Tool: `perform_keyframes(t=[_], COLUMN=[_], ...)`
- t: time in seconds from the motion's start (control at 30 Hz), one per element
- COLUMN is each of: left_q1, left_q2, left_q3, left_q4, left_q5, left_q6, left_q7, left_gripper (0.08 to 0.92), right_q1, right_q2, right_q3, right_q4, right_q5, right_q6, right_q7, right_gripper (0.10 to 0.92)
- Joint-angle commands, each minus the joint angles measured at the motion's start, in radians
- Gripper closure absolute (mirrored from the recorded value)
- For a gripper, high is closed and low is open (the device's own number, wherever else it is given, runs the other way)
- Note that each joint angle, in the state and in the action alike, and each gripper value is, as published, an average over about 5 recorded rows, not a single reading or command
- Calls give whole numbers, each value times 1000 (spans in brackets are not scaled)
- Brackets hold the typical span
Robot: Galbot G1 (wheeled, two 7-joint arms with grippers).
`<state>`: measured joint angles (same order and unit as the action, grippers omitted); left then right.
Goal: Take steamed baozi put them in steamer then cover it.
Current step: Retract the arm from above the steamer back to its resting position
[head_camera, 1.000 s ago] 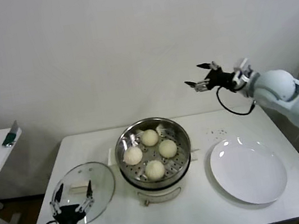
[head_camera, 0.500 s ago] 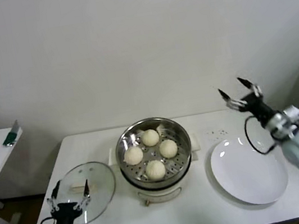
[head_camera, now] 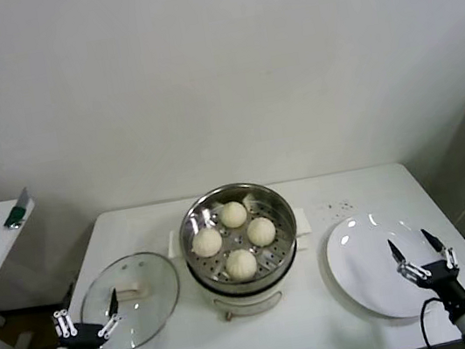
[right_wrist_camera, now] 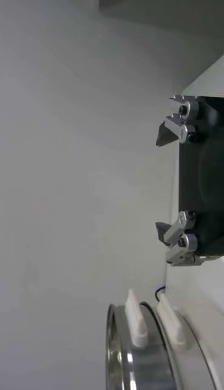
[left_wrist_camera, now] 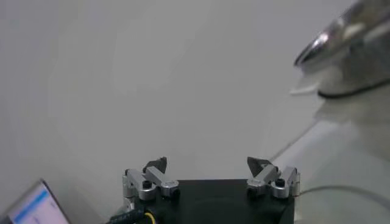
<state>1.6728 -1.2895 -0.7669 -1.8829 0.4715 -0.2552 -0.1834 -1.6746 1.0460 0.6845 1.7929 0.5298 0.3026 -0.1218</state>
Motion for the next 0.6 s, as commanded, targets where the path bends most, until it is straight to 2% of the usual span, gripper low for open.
perform_keyframes(t=[0.03,0.27,0.6], left_q1=[-35,-104,-179], left_q2=[20,-9,-41], left_q3=[-4,31,63], left_q4=[181,321,408], left_q5=[664,808,875], left_q6=[61,122,174], left_q7=[-290,-318,-306], left_gripper=[177,177,177], right_q1=[-105,-104,-110], right_q2=[113,130,142], right_q3=[-23,-44,-47], right_q4=[-21,-35,-35], right_q5=[-63,-69,-69], right_q6=[133,149,160], right_q7=[3,14,18], right_gripper=[203,203,203])
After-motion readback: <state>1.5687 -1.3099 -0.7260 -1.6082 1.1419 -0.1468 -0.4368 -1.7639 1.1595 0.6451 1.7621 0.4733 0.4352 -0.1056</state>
